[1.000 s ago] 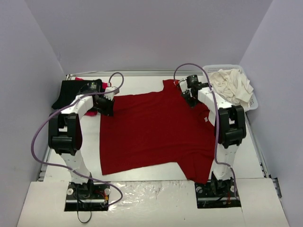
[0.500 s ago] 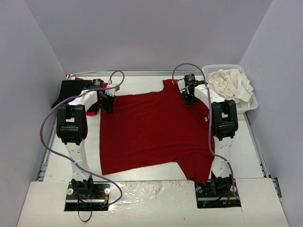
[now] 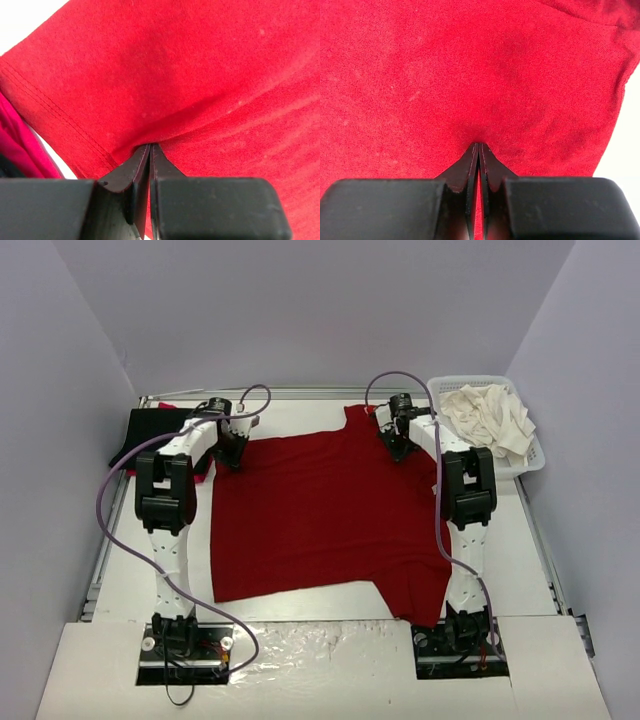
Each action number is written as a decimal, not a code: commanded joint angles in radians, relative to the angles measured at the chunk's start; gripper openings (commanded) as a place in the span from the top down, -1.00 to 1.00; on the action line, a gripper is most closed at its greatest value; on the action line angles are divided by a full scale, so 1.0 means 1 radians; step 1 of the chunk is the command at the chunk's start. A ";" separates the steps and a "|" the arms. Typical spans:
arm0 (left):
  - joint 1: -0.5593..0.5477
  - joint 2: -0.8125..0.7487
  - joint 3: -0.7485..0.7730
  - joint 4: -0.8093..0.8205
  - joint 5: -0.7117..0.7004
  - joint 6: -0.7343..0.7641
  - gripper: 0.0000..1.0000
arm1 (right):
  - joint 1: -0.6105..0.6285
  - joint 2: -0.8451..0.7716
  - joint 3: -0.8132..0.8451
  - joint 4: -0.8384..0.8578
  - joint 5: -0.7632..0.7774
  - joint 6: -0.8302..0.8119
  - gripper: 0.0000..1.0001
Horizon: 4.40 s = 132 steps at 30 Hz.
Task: Fold and stack the t-shirts
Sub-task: Flatten out the tshirt
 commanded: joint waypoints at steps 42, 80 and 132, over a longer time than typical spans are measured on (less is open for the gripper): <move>-0.084 0.548 0.940 0.012 -0.208 0.031 0.95 | -0.026 0.416 0.591 -0.028 0.070 -0.041 1.00; -0.123 -0.909 -0.397 0.227 -0.294 -0.247 -0.89 | 0.052 -0.957 -0.610 -0.009 -0.129 -0.051 -0.54; -0.236 -1.189 -1.252 0.381 -0.352 0.457 -1.00 | -0.342 -1.159 -0.899 0.178 -0.258 0.094 -0.75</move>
